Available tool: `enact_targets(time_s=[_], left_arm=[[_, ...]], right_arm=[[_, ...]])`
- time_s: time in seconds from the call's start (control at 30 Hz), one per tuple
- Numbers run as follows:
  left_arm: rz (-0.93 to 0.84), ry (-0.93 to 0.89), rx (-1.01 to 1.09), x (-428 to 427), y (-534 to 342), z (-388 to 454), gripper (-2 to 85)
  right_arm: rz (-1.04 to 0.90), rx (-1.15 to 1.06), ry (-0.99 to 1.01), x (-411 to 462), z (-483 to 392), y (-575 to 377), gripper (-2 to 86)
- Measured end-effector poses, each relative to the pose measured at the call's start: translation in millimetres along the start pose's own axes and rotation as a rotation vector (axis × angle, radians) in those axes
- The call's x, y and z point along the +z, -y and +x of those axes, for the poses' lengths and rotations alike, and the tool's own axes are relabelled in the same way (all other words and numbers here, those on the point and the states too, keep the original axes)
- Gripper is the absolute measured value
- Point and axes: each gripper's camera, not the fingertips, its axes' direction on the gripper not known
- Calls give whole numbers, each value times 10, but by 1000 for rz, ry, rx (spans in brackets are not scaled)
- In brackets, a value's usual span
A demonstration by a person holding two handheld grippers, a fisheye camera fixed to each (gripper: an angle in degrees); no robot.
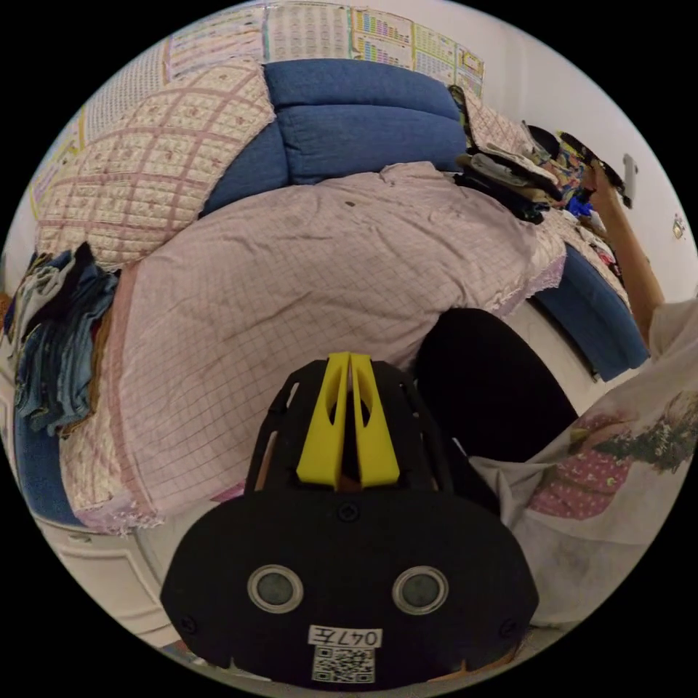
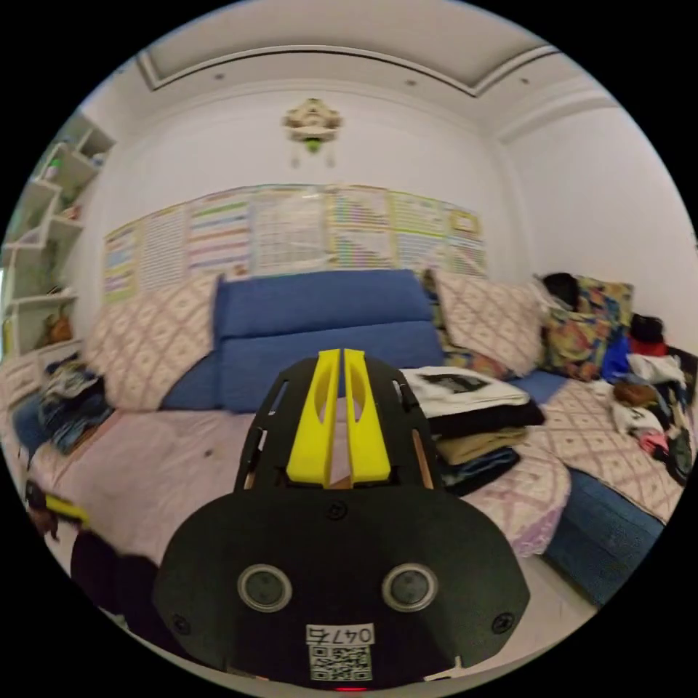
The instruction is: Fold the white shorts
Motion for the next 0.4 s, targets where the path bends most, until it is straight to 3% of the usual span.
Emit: enact_targets(time_s=[0.17, 0.27, 0.4], left_arm=[[-12, 135, -2, -495, 664, 15, -8], [27, 153, -46, -961, 936, -153, -5], [94, 230, -194, -1565, 1178, -644, 17]], right_arm=[[-53, -89, 204, -342, -2029, -371, -6], [-174, -251, 355, -385, -2917, -237, -6], [-154, -455, 368, -542, -3653, 82, -6]])
